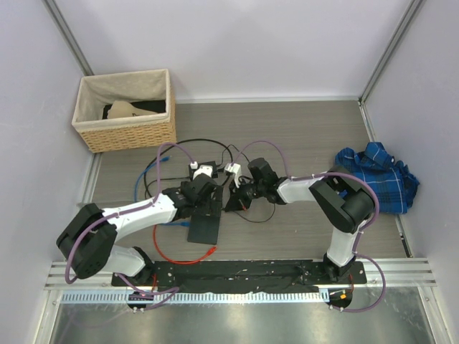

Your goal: Insert the plug into the switch port

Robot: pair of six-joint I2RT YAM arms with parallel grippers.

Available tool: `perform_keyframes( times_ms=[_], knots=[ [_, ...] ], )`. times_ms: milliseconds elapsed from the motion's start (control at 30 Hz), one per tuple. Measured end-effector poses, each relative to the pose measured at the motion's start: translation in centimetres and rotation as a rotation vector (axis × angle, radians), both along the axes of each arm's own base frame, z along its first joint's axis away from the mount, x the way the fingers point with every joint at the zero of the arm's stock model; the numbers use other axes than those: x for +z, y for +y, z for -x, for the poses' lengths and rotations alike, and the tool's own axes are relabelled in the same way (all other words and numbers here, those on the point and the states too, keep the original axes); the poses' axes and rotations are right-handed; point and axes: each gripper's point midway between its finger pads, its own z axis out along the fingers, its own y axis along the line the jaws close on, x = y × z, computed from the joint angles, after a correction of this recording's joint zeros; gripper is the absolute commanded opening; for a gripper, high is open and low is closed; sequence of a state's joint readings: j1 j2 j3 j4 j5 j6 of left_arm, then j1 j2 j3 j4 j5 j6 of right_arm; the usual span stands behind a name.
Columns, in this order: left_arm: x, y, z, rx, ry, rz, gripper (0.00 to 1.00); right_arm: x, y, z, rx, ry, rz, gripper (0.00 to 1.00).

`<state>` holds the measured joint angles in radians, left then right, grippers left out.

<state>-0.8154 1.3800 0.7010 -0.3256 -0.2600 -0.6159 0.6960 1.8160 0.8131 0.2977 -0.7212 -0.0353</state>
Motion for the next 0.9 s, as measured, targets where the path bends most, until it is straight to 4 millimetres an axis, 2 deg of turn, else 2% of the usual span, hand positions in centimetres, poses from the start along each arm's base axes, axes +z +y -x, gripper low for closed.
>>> perform_keyframes(
  times_ms=[900],
  knots=[
    [-0.03,-0.32,0.13,-0.036,0.029,0.017,1.00,0.04,0.59,0.03,-0.023,0.093,0.023,0.02]
  ],
)
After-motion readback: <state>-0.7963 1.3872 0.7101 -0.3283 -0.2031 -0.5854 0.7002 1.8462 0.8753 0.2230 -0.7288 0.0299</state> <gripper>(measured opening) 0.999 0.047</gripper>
